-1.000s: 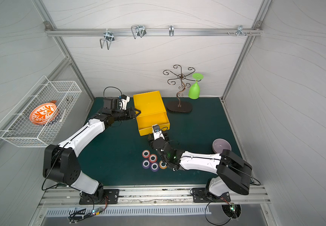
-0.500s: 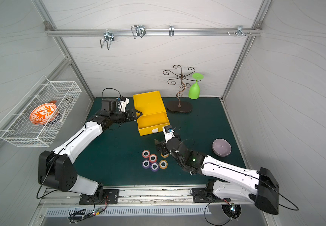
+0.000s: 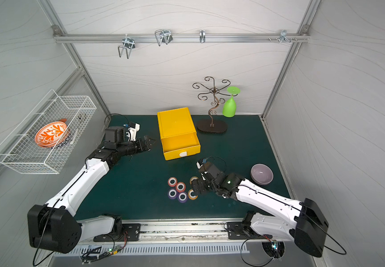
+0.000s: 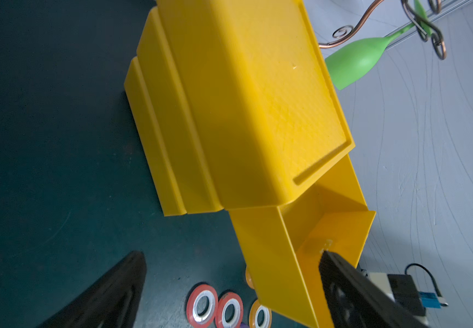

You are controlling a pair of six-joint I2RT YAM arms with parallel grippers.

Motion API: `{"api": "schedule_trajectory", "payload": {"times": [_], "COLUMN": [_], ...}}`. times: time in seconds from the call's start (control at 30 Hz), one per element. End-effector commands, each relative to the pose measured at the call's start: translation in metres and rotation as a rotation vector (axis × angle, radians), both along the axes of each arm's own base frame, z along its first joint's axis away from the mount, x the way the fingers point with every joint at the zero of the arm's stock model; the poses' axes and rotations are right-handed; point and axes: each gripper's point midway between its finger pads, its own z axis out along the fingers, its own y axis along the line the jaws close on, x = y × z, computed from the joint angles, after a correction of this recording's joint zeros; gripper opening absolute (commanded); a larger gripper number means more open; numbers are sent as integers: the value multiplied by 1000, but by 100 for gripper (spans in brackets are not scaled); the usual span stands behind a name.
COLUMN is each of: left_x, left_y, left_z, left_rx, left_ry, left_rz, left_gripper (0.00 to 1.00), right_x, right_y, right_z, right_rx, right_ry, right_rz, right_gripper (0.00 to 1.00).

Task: Place the transparent tape into the drawer according to color
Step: Pick up the tape from the center of the board.

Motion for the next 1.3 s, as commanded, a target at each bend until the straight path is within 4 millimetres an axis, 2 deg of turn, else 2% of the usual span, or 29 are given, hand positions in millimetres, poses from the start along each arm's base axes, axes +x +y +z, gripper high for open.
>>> {"api": "schedule_trajectory", "payload": {"times": [0.0, 0.27, 0.57, 0.9, 1.27], "left_x": [-12, -24, -26, -26, -29], "left_y": [-2, 7, 13, 15, 14], "left_z": [9, -6, -18, -20, -25], "left_rx": [-17, -36, -45, -47, -48], "left_ry": [-23, 7, 30, 36, 58], "left_rz": [-30, -15, 3, 11, 8], "left_gripper": [100, 100, 100, 100, 100], "right_x": [-16, -19, -13, -3, 0], "right_y": [-2, -7, -5, 0, 8], "right_z": [-14, -41, -54, -64, -73], "right_rx": [-47, -163, -252, -281, -287], "right_ry": [137, 189, 141, 93, 100], "right_rz": [4, -30, -70, -121, -128], "right_gripper": [98, 85, 78, 74, 66]}}
